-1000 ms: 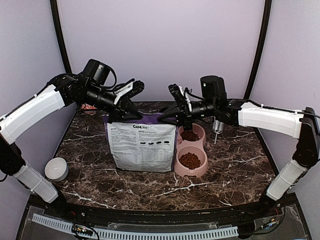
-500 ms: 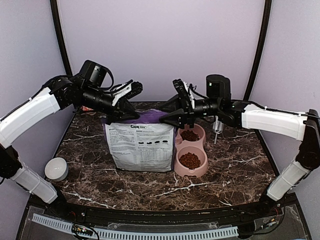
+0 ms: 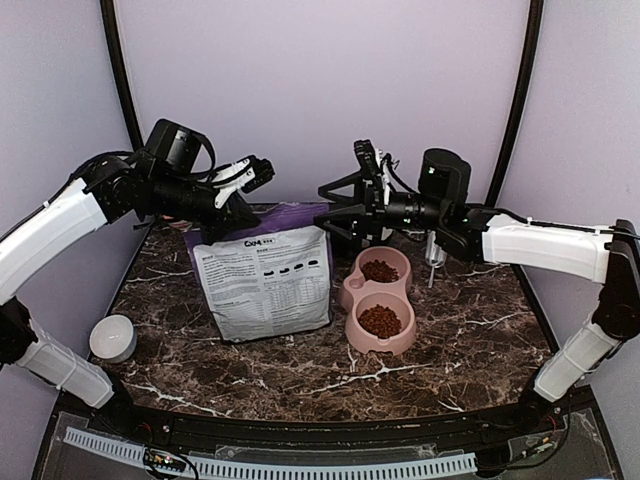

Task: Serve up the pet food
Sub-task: Move the pet food bag to the corner of the board.

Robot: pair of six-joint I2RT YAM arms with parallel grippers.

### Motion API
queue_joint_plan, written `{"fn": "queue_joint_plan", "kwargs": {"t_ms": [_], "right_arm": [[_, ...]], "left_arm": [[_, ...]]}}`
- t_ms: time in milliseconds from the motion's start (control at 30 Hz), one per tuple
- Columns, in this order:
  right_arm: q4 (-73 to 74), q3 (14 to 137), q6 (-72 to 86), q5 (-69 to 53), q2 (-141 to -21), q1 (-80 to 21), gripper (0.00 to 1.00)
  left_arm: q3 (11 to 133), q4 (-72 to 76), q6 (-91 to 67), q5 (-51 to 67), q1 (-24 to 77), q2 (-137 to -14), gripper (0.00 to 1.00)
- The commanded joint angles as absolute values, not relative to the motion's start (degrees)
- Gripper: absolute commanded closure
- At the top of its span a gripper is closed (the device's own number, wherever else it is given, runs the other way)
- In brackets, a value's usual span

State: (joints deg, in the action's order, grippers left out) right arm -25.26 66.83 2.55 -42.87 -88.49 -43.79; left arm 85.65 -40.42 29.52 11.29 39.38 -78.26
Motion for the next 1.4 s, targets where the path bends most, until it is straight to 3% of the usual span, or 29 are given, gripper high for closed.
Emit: {"fn": "queue_joint_plan", "kwargs": {"t_ms": [0,833,1367], "right_arm": [[-28.77,66.54,5.31,-38.7,-87.76,-44.41,0.17],[-18.99,68.69,2.16,-26.77,-86.81,-44.47,0.09],[-18.26,67.22,2.21,-25.09,-85.78,-44.42,0.09]], "left_arm": [[86.06,-38.6,28.67,1.9,38.51,-73.2,1.0],[86.2,-33.38,24.59,-26.76,27.36,-73.01,1.0],[87.09,-26.59,28.25,-35.15,18.06,-74.71,1.0]]}}
